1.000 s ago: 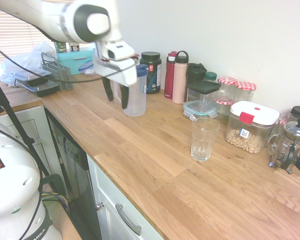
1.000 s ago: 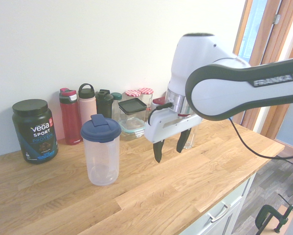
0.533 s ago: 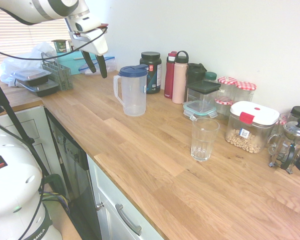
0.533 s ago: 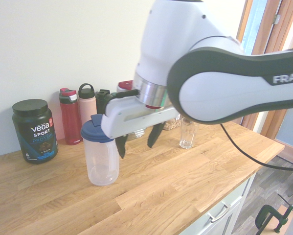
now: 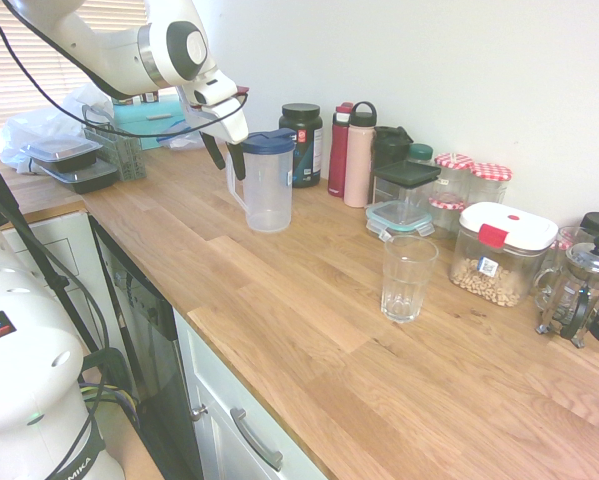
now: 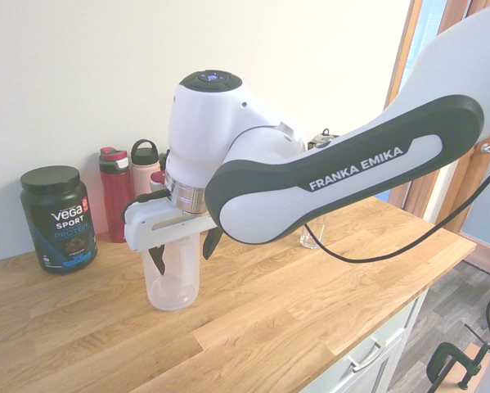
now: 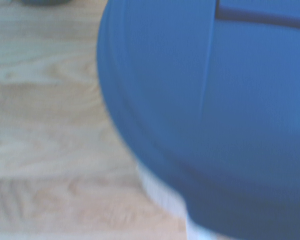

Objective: Pour me some water

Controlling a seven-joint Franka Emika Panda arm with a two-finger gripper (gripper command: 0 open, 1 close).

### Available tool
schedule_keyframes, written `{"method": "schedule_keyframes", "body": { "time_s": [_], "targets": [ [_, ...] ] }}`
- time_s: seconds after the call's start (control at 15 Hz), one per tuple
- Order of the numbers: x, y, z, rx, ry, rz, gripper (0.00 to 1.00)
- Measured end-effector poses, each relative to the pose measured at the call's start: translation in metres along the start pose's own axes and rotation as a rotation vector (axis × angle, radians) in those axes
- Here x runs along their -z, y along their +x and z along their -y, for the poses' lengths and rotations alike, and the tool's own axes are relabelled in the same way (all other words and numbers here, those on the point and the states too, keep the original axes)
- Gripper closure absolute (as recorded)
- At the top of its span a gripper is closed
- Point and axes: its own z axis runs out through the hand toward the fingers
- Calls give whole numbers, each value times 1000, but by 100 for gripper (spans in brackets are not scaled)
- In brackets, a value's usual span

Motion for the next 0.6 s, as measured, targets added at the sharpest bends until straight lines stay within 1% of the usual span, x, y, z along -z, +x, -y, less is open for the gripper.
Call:
{"method": "schedule_keyframes", "body": {
  "time_s": [0.13,0.33,0.6],
  "targets": [
    [-2,3,2,-13,18,-37,100],
    [-3,4,2,-25,26,-63,100],
    [-5,-1,1,-31,24,-61,100]
  ]
}}
